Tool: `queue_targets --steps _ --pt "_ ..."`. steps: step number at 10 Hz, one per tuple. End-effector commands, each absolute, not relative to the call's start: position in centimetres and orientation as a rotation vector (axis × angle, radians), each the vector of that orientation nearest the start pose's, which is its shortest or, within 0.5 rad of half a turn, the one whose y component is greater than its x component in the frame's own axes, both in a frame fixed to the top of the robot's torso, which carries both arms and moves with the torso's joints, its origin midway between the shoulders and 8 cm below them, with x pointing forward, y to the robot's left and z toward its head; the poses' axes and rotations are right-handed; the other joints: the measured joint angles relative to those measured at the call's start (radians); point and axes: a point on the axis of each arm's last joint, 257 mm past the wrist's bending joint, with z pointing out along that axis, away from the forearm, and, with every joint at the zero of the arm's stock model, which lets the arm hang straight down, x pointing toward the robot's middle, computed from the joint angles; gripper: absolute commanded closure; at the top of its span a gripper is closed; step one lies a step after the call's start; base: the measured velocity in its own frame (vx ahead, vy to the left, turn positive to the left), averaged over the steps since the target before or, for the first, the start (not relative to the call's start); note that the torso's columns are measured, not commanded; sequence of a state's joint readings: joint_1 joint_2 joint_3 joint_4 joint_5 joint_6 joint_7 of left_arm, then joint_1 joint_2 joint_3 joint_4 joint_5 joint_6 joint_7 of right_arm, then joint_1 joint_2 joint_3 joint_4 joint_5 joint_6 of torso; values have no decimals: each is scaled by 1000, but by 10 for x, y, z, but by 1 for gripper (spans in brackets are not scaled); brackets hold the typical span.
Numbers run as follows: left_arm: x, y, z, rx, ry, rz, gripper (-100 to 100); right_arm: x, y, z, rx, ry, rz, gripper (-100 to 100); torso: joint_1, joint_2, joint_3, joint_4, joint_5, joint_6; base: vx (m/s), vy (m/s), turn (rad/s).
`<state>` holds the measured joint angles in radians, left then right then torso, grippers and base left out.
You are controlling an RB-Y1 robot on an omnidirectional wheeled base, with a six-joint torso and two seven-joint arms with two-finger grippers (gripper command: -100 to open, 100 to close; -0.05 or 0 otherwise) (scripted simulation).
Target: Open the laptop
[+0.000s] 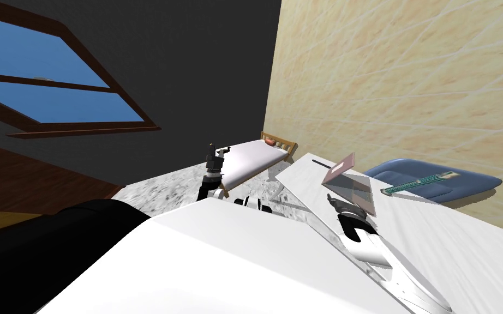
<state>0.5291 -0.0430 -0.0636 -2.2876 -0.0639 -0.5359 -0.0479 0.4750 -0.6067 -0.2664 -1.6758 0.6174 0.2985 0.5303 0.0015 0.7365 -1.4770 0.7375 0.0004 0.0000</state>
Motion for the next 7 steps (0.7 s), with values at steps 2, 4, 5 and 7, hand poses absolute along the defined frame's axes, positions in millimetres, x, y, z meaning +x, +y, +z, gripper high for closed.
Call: queue_targets --steps 2,4,5,7 --pt "338 257 26 -623 614 -1274 0 340 -668 -222 164 1831 -908 -100 -3 2 1 1 -1 0 131 60 39" --pt "338 257 26 -623 614 -1274 0 343 -688 -195 125 1802 -1013 -100 -2 2 1 1 -1 0 125 56 37" --pt "338 257 26 -623 614 -1274 0 344 -697 -183 109 1788 -1060 -100 -1 2 2 1 0 0 98 61 30" --pt "338 257 26 -623 614 -1274 0 345 -717 -150 71 1750 -1174 -100 -1 1 1 0 0 0 129 63 38"
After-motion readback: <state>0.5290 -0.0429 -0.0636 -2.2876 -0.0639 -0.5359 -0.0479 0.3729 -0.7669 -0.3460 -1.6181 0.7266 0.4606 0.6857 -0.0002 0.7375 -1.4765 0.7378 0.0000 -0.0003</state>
